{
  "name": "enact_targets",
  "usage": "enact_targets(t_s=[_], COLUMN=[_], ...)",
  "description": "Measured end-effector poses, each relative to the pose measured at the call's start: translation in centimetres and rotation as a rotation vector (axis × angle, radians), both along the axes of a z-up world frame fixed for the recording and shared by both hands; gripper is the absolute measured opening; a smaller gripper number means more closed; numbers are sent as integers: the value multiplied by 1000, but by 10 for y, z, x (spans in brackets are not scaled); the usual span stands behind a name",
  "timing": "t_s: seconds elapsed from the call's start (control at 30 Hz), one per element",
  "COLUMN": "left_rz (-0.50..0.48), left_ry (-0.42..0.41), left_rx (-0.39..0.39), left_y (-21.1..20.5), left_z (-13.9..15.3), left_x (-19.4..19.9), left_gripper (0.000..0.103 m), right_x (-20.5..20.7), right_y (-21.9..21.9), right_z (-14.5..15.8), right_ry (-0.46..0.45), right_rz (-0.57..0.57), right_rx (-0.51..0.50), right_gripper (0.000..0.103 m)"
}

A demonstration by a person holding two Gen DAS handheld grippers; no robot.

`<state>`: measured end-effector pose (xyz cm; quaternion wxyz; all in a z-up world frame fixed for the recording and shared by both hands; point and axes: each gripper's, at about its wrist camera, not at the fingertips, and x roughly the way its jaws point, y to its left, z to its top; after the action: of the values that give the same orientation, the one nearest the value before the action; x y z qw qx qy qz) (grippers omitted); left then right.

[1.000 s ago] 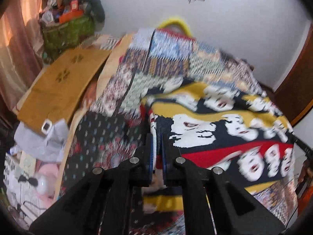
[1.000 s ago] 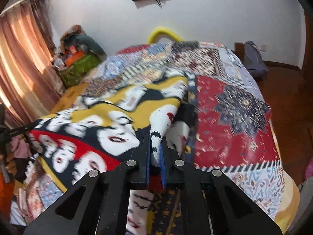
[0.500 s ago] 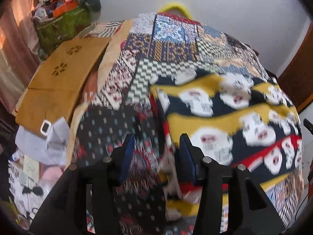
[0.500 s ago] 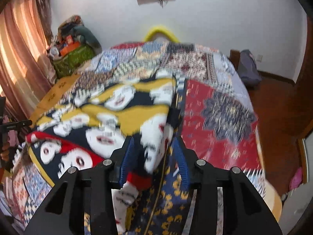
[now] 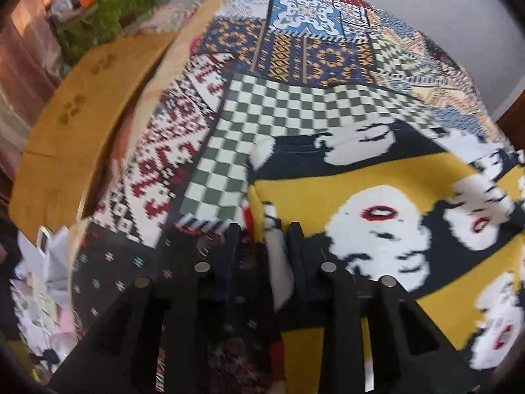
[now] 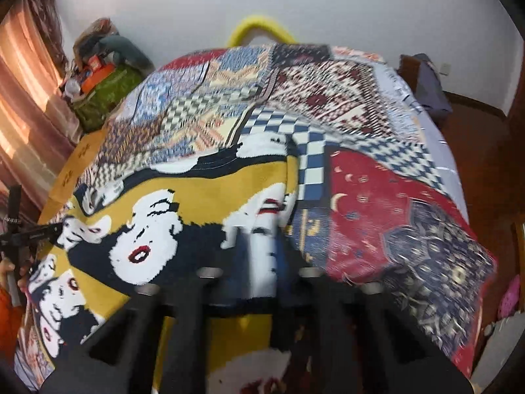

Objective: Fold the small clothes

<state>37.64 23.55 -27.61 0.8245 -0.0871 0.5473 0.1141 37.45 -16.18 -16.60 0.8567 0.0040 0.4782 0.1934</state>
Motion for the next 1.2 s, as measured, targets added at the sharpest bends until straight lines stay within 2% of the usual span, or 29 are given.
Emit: enact_targets(t_s=[0.1,0.13,0.2,0.3,0.4,0.47,0.57,0.6,0.67,0.83,1.0,1.1,1.17,1.2], left_rz=[19,25,43,72,57,33,-3,-14,-29,-58,-97,-108,-110,-106], left_ry=[10,18,18,-26,-76,-100,-123,-130,-144,-113,-71,-81,-80,-73], left_rx=[47,45,31,-18,-84,-77,-72,-75,-93,-155,-123,-79,-87,-99], left_y=[5,7,10,14,14,10,0,-3,-8,-29,-53,-65,-68,-68], left_z=[-8,-9,-6,17,43,60,76,78,83,70,52,50,48,46], left_x=[-2,0,-1,-16,-43,-68,-108,-120,-147,-190,-192,-183,-174,-170], left_gripper=[32,33,33,32,33,34,46,50,52,52,52,52,45,33], right_x=[-7,-6,-4,-25,-57,-77,-114,-130,-147,-183,-190,-188,-187,-187], right_y=[-2,-8,-15,-12,-15,-20,-26,-28,-30,-24,-5,-1,2,3], right_z=[6,5,-3,7,32,44,59,61,60,31,-1,-14,-15,-12], right_ry=[-115,-118,-54,-96,-141,-152,-167,-166,-149,-51,22,52,45,37], right_rz=[-11,-42,-70,-32,-23,9,33,44,52,73,90,86,90,89], right_rx=[-76,-77,-52,-70,-73,-33,13,32,52,75,30,42,46,42], right_gripper=[9,9,9,10,13,24,38,38,38,38,38,35,23,19])
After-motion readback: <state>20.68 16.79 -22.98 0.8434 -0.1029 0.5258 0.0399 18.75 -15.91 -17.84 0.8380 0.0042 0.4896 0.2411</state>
